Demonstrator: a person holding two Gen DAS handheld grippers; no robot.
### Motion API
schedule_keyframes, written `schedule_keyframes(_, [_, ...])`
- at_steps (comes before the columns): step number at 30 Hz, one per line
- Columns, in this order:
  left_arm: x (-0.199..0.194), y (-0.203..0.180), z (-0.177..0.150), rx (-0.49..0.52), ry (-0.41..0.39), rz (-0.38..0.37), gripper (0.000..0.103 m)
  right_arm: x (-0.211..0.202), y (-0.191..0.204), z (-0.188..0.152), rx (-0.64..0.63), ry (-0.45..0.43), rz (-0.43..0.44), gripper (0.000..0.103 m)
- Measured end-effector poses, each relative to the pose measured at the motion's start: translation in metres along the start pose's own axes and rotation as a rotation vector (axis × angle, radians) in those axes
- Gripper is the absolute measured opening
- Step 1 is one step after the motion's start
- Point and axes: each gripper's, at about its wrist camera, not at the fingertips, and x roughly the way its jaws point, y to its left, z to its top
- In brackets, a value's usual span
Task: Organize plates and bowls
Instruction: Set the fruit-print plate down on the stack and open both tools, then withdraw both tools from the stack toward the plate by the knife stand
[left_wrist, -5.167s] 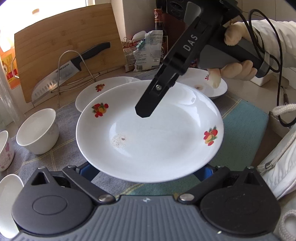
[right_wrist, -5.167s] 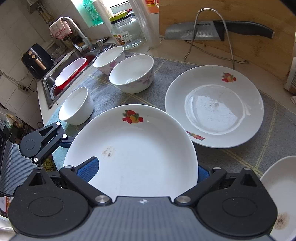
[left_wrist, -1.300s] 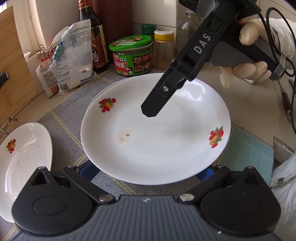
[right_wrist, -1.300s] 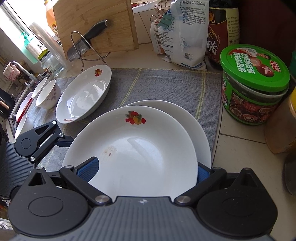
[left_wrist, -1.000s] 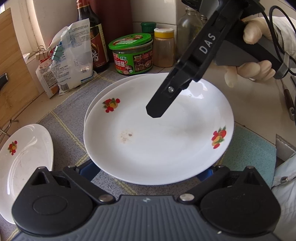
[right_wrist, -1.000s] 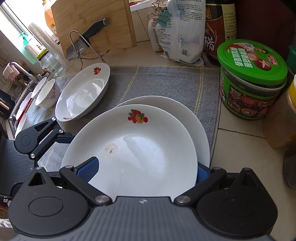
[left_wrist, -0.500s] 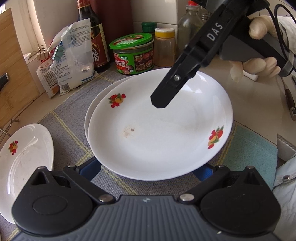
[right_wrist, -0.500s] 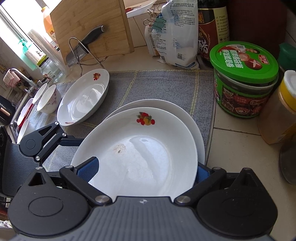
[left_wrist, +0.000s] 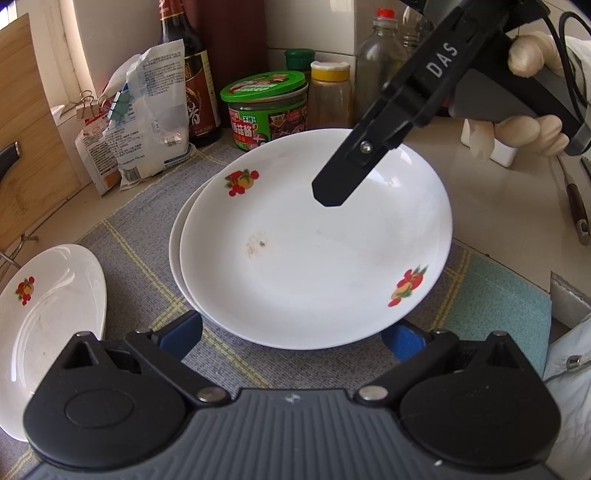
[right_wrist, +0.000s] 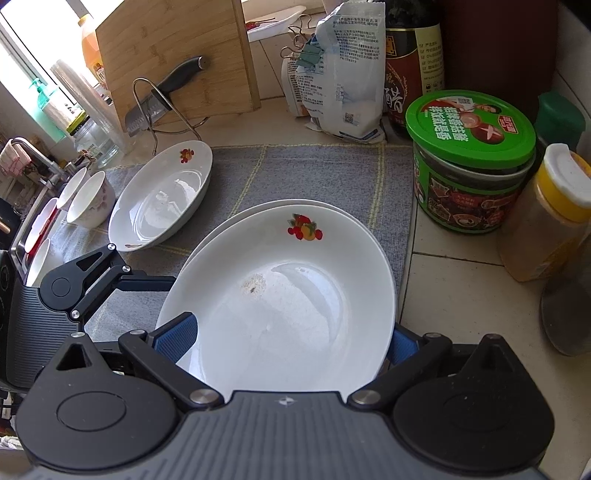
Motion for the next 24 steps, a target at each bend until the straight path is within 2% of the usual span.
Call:
schedule_keyframes(11, [-0.004,-0.006,-0.005,-0.054,-0.034,0.015,0.102,0.001,0.003,0.001,0.059,-0.003,-0.112,0.103])
schedule_keyframes(17, [-0.016,0.0,-0.007,-0.114,-0.087,-0.018,0.102,-0.004,0.018,0.004,0.028,-0.039,-0.126,0.103])
schedule_keyframes(24, [-0.046,0.008,-0.012,-0.163,-0.158,0.032,0.102,-0.001,0.045,0.004,-0.042,-0.067,-0.198,0.103])
